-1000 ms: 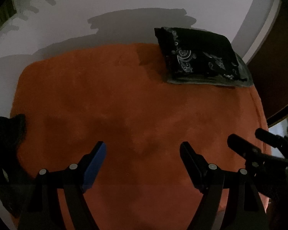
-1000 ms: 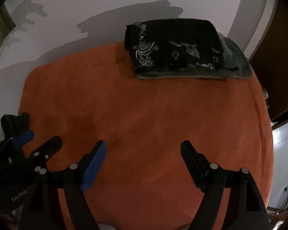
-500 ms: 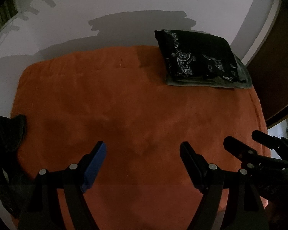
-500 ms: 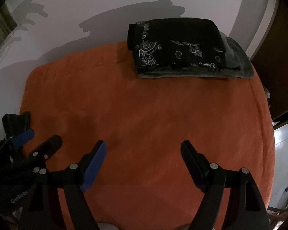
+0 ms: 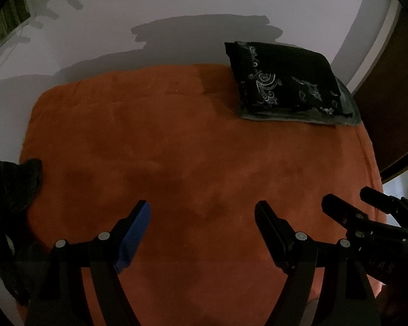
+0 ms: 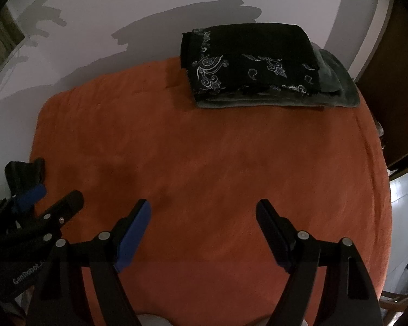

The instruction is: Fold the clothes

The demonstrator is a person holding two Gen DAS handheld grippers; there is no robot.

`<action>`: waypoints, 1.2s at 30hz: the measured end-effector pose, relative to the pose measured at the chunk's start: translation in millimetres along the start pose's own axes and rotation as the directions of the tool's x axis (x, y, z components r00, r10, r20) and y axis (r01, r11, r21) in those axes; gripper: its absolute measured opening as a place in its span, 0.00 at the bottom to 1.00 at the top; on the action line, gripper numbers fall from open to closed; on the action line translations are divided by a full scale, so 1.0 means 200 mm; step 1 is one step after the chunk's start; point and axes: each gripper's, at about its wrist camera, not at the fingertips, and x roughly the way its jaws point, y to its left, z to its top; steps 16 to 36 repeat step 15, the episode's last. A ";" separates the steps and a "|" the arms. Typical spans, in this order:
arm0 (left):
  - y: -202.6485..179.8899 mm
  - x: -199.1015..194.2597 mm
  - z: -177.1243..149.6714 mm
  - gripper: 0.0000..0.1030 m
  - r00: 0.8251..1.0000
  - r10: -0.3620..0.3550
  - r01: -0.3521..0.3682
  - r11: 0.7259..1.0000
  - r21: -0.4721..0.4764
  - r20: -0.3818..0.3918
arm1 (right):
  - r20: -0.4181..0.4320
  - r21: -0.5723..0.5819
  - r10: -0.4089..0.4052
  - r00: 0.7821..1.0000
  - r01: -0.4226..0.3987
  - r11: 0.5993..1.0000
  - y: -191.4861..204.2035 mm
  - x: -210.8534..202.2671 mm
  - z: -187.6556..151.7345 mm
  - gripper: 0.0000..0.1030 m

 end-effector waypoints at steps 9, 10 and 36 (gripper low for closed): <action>-0.01 -0.04 -0.02 0.77 0.998 0.040 -0.041 0.999 0.019 0.046 | 0.011 -0.020 -0.013 1.000 0.013 1.000 0.04 -0.01 -0.02 0.77; -0.01 -0.04 -0.02 0.77 0.998 0.042 -0.043 0.999 0.019 0.048 | 0.015 -0.022 -0.017 1.000 0.018 1.000 0.04 -0.02 -0.02 0.77; 0.00 -0.04 -0.02 0.77 0.998 0.043 -0.044 0.999 0.013 0.046 | 0.026 -0.022 -0.022 0.999 0.022 1.000 0.04 -0.04 -0.02 0.77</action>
